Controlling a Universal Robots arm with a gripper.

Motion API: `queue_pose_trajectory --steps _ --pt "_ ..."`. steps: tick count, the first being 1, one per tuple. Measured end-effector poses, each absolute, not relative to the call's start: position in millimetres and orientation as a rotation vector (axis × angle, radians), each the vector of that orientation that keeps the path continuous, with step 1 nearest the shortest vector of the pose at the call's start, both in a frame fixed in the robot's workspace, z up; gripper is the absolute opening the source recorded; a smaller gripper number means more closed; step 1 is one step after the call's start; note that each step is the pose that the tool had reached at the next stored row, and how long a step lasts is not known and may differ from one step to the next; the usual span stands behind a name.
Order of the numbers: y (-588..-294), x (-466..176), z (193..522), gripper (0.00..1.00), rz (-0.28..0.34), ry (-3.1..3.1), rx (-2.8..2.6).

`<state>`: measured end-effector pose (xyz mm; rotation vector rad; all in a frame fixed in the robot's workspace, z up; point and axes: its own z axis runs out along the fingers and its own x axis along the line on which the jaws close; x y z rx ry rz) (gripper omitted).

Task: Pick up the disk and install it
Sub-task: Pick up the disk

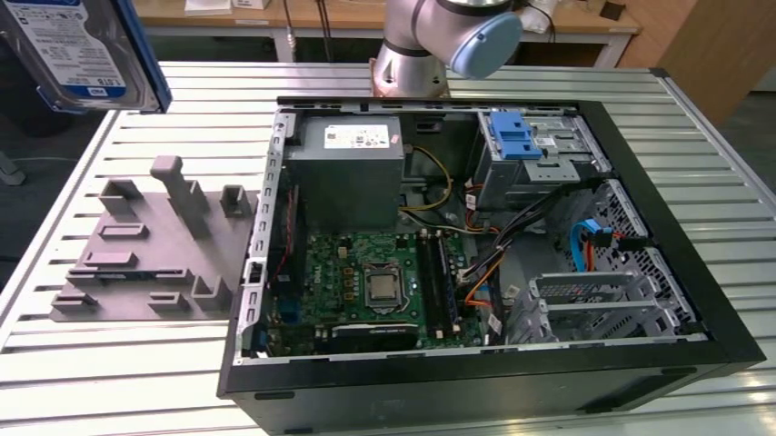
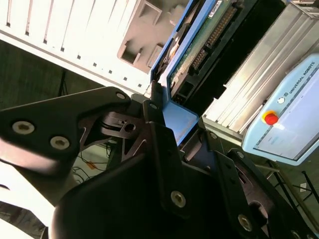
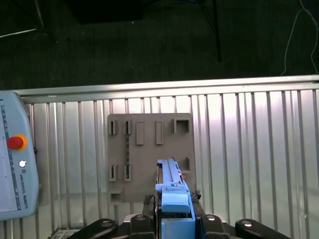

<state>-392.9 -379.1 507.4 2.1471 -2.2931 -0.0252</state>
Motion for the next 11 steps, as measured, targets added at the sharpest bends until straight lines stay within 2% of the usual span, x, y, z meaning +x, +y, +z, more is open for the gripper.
queue_pose_trajectory --steps 11 --pt "-386.7 -358.2 507.3 0.36 -0.026 -2.293 2.147"
